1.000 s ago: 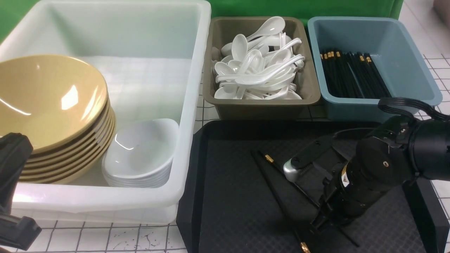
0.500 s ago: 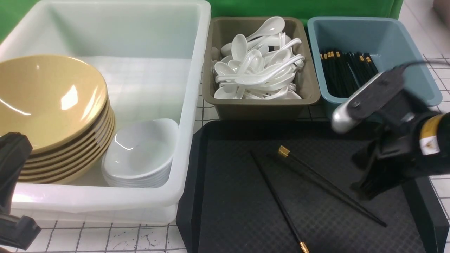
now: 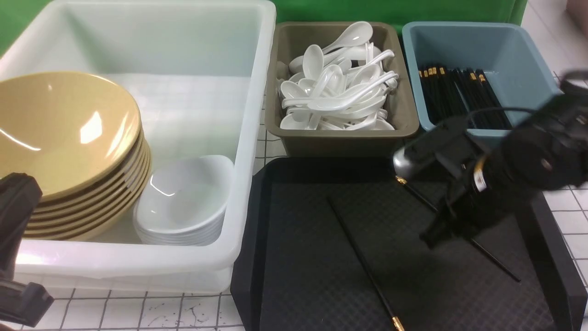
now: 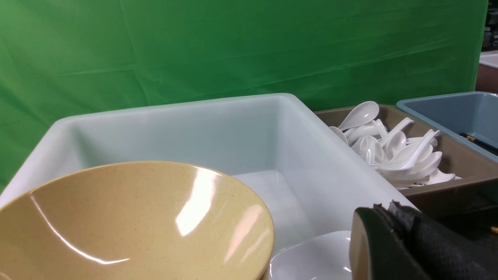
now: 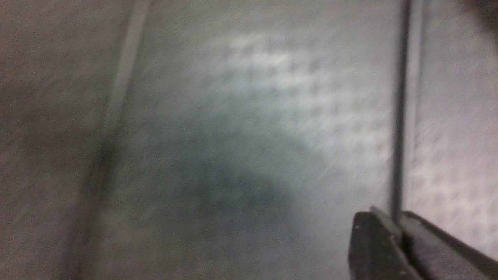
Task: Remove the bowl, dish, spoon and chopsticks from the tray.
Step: Use the right arm to grab a chopstick
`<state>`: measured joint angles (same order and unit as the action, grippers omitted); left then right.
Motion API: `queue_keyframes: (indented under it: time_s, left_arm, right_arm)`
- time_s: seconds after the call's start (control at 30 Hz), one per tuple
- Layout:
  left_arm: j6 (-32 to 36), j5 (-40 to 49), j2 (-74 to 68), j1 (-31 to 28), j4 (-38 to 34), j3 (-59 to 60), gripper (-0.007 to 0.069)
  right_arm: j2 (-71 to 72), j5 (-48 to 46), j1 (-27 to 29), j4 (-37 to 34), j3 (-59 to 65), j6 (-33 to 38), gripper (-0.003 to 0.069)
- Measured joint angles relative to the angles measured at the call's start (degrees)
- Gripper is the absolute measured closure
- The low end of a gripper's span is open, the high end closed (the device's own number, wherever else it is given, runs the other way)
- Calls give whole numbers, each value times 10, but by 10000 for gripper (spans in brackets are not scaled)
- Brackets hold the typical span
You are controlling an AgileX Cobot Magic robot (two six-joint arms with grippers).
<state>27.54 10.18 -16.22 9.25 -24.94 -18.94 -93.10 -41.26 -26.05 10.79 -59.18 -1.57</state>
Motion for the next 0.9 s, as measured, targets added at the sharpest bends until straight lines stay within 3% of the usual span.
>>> queue_keyframes:
  time_s: [0.2,0.33,0.43,0.6,0.73,0.9]
  left_arm:
    - [-1,-3,0,0,0,0,631]
    - [-2,-6,0,0,0,0,631]
    - [-2,-6,0,0,0,1,631]
    - [-2,-6,0,0,0,1,631]
    - [-2,-6,0,0,0,1,631]
    - [-2,-6,0,0,0,1,631]
  right_arm:
    - [-89,21,38,1,-53,0,315]
    - [-121,27,41,-6,-58,1,297]
    - [-132,25,42,-20,-62,5,351]
    - [-135,15,43,-96,-65,78,576]
    - [-129,-11,43,-151,-67,113,603]
    - [-66,-39,43,-166,-46,124,611]
